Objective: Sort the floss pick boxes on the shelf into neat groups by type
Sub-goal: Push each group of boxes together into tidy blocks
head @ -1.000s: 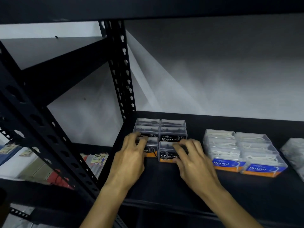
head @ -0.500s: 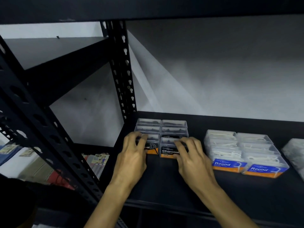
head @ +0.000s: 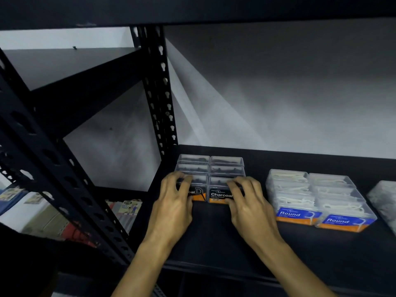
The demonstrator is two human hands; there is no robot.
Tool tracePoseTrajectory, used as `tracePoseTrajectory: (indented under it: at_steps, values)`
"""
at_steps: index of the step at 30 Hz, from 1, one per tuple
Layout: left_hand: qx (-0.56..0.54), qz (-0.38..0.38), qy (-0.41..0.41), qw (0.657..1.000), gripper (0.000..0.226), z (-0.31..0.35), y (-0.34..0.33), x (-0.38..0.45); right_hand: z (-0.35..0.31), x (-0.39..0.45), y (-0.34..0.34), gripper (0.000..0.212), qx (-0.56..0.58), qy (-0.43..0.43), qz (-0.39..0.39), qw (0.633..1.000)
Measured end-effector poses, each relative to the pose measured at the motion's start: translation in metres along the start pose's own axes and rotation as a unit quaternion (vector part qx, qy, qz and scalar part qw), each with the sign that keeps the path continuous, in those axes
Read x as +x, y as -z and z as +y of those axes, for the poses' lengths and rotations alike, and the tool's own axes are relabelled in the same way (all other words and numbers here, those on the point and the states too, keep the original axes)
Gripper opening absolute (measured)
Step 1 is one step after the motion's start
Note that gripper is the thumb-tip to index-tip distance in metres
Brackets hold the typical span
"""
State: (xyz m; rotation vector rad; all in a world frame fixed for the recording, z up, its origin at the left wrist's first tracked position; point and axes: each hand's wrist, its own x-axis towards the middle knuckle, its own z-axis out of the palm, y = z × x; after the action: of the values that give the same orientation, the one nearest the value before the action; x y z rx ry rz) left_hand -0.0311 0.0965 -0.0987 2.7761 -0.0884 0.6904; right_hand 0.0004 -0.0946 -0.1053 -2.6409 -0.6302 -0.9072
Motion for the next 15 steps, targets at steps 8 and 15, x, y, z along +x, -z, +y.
tracePoseTrajectory:
  at_steps: [8,15]
  values:
    - [0.010,0.000,-0.004,1.000,0.058,-0.0004,-0.0013,0.0011,0.0021,0.0010,-0.0047,0.045,-0.001,0.005,0.017,1.000]
    - [0.006,0.004,0.011,1.000,0.067,-0.0016,-0.0029,-0.0017,0.0045,-0.0022,-0.0075,0.049,0.006,-0.009,0.008,1.000]
